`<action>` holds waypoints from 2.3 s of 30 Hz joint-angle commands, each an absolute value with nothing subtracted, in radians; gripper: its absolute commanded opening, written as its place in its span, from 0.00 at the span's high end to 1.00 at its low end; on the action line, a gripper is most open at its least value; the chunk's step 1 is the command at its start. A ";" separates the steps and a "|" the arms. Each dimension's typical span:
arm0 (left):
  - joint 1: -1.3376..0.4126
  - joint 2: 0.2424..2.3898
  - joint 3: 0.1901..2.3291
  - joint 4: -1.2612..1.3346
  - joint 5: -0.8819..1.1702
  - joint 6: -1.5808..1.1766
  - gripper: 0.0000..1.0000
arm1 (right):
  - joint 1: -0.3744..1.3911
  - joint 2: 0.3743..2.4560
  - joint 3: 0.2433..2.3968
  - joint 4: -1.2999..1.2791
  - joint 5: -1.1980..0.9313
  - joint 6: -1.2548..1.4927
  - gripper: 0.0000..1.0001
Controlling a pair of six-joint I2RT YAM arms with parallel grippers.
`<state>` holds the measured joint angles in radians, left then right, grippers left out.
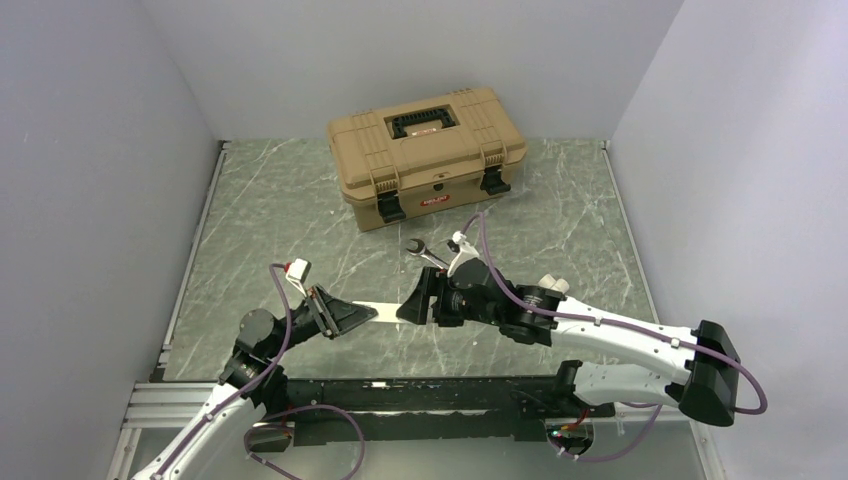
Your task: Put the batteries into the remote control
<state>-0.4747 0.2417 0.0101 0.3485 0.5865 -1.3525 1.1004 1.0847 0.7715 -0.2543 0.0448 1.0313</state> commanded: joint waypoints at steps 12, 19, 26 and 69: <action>-0.480 0.249 -0.072 0.451 0.597 -1.370 1.00 | 1.105 1.057 0.842 -0.284 0.075 0.985 0.18; -0.480 0.257 -0.078 0.445 0.598 -1.364 1.00 | 1.106 1.047 0.837 -0.270 0.079 0.980 0.13; -0.480 0.259 -0.086 0.443 0.595 -1.362 1.00 | 1.106 1.001 0.822 -0.264 0.116 0.973 0.07; -0.480 0.284 -0.055 0.355 0.585 -1.286 1.00 | 1.136 1.006 0.921 -0.543 0.163 1.037 0.67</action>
